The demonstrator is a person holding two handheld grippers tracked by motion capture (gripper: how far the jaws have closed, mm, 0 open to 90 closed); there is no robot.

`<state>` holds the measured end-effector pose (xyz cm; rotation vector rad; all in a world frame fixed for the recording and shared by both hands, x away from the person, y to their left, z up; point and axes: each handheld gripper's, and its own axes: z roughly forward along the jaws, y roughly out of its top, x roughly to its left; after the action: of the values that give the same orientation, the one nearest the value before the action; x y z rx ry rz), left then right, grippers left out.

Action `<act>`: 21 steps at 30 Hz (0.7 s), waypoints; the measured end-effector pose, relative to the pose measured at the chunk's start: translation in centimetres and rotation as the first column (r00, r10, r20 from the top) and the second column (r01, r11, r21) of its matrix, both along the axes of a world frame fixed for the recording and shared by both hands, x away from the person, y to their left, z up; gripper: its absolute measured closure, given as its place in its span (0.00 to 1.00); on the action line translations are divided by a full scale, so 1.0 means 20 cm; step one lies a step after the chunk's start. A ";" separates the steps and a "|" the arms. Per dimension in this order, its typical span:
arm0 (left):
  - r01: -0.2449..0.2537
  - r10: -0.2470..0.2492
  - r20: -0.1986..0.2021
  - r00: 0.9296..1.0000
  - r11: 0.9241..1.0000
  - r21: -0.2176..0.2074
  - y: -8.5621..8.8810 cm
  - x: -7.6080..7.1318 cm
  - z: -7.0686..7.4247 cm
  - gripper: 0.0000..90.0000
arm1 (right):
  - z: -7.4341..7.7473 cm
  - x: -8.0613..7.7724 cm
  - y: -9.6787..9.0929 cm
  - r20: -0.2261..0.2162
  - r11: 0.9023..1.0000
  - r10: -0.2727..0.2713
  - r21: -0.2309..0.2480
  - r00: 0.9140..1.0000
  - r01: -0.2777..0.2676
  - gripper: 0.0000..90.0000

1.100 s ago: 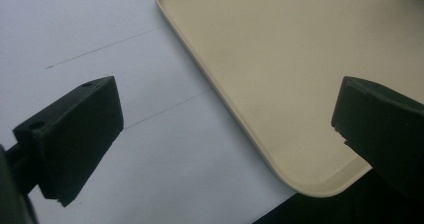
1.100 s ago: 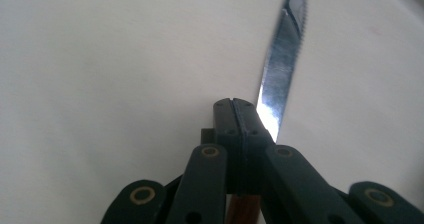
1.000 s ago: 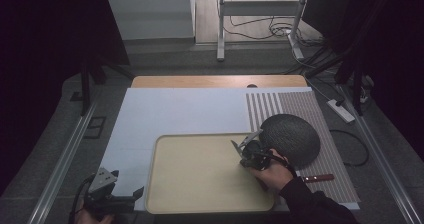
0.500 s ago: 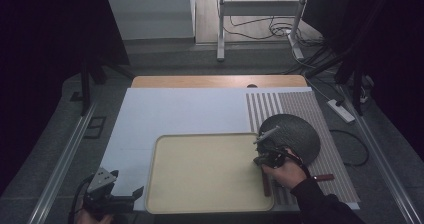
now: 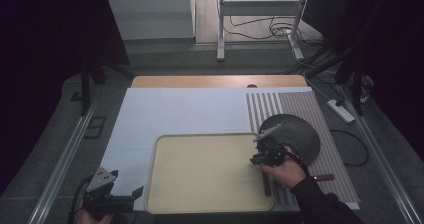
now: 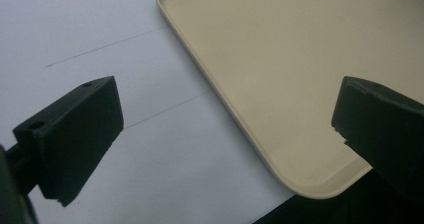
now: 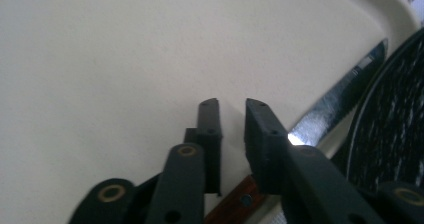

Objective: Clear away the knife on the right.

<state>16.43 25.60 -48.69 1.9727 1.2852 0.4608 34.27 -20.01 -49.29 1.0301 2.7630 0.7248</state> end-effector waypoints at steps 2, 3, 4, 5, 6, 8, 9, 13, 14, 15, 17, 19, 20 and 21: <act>0.000 0.000 -0.001 1.000 1.000 0.000 0.00 0.00 0.00 0.00 | 0.01 0.00 0.00 0.008 1.000 0.005 0.011 1.000 -0.005 0.79; 0.000 0.000 -0.001 1.000 1.000 0.000 0.00 0.00 0.00 0.00 | 0.02 -0.01 0.00 0.013 1.000 0.005 0.016 1.000 -0.006 0.74; 0.001 -0.001 -0.001 1.000 1.000 0.000 0.00 0.00 0.00 0.00 | 0.02 -0.01 0.00 0.015 1.000 0.005 0.020 1.000 -0.005 0.71; 0.001 -0.001 -0.001 1.000 1.000 0.000 0.00 0.00 0.00 0.00 | 0.03 -0.01 0.00 0.020 1.000 0.003 0.022 1.000 -0.004 0.66; 0.001 -0.001 -0.001 1.000 1.000 -0.001 0.00 0.00 0.00 0.00 | 0.03 -0.01 0.00 0.026 1.000 -0.003 0.023 1.000 0.002 0.63; 0.001 -0.001 -0.001 1.000 1.000 -0.001 0.00 0.00 0.00 0.00 | 0.04 -0.01 0.00 0.034 1.000 -0.014 0.027 0.999 0.013 0.55; 0.002 -0.002 -0.001 1.000 1.000 -0.001 0.00 0.00 0.00 0.00 | 0.04 -0.01 -0.01 0.038 0.999 -0.018 0.030 0.999 0.017 0.52; 0.002 -0.002 0.000 1.000 1.000 -0.002 0.00 0.00 0.00 0.00 | 0.05 -0.01 -0.02 0.062 0.999 -0.028 0.029 0.998 0.026 0.40; 0.003 -0.003 0.000 1.000 1.000 -0.003 0.00 0.00 0.00 0.00 | 0.05 -0.01 -0.02 0.066 0.999 -0.032 0.027 0.997 0.030 0.37; 0.003 -0.003 0.000 1.000 1.000 -0.004 0.00 0.00 0.00 0.00 | 0.05 -0.01 -0.03 0.071 0.999 -0.034 0.028 0.997 0.032 0.34; 0.003 -0.003 0.000 1.000 1.000 -0.004 0.00 0.00 0.00 0.00 | 0.05 -0.01 -0.04 0.068 0.999 -0.038 0.033 0.997 0.036 0.29; 0.004 -0.004 -0.001 1.000 1.000 -0.005 0.00 0.00 0.00 0.00 | 0.06 -0.02 -0.05 0.066 0.999 -0.038 0.036 0.997 0.036 0.25; 0.004 -0.004 -0.001 1.000 1.000 -0.005 0.00 0.00 0.00 0.00 | 0.06 -0.02 -0.05 0.069 0.999 -0.040 0.038 0.997 0.038 0.23; 0.004 -0.004 -0.001 1.000 1.000 -0.005 0.00 0.00 0.00 0.00 | 0.06 -0.02 -0.06 0.072 0.998 -0.040 0.045 0.997 0.037 0.21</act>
<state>16.43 25.66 -48.70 1.9713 1.2817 0.4545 33.81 -21.25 -48.02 1.0404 2.6698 0.8039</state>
